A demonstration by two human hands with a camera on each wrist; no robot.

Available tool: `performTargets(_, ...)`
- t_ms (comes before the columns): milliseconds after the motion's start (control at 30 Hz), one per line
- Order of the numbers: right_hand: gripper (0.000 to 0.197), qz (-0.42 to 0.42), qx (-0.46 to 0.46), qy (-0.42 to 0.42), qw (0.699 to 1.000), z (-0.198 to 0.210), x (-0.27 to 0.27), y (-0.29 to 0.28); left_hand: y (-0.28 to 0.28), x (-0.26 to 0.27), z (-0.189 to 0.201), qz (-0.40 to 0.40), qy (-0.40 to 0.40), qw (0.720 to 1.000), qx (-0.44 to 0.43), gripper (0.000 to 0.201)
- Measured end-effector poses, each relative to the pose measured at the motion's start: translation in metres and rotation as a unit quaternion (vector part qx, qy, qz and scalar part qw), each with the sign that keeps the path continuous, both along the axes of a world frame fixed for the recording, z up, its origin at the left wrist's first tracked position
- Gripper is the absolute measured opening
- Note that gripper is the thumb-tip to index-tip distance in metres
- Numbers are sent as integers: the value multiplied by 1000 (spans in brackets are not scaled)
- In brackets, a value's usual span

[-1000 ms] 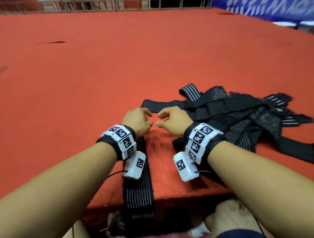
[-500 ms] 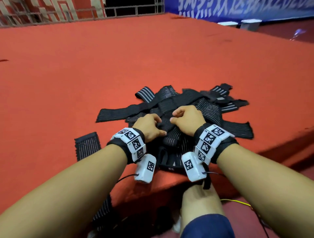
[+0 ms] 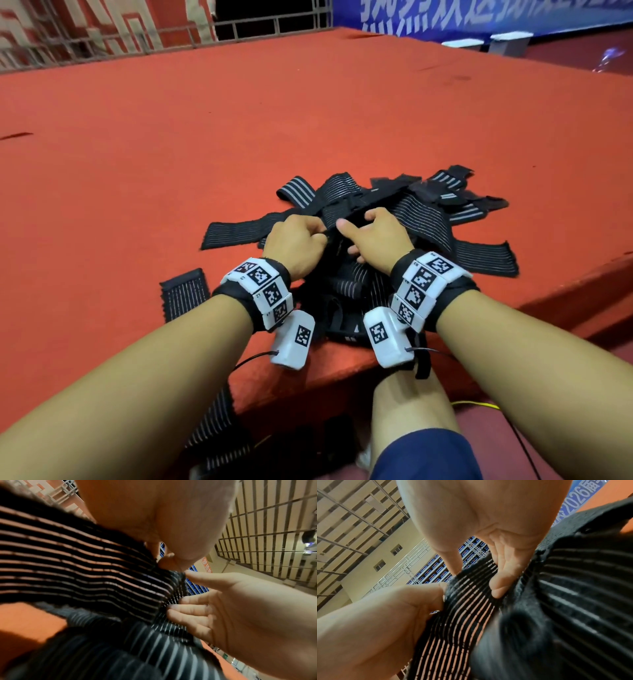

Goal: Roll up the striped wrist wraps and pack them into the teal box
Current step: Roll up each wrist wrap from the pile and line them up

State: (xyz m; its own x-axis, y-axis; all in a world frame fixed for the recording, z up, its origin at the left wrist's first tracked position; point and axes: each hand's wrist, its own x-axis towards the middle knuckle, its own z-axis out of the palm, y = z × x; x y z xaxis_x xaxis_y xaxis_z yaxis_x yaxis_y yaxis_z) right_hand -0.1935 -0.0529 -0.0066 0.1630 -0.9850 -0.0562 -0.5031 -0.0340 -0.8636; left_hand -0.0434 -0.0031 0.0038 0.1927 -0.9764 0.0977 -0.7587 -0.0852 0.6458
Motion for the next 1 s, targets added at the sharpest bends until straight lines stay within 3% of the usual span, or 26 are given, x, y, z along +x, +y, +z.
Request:
performTargets(133,74,-15,22,-83,996,-9,12,-11,16,1,11,-99,16,995,4,21)
performTargets(333,36,-71,-27,-73,994,15,17,4,27,12,11,-132,80,988,16,23)
performTargets(433,54,-79,-34,-104,991,15,11,6,26,15,9,-122,132,984,-2,6)
performTargets(500,66,-82,-24,-113,990,12,7,6,22,16,8,-118,143,983,-6,15)
performTargets(600,67,-77,-22,-134,988,9,-3,7,13,9,6,-111,160,981,-4,33)
performTargets(700,52,-46,-21,-148,988,9,-14,9,4,-3,4,-90,161,983,-2,47)
performTargets(933,36,35,-15,-148,988,4,-26,9,-13,-19,3,-34,144,987,-54,15)
performTargets(1000,26,29,-5,-160,987,5,-28,5,-15,-20,3,-35,144,987,-58,19)
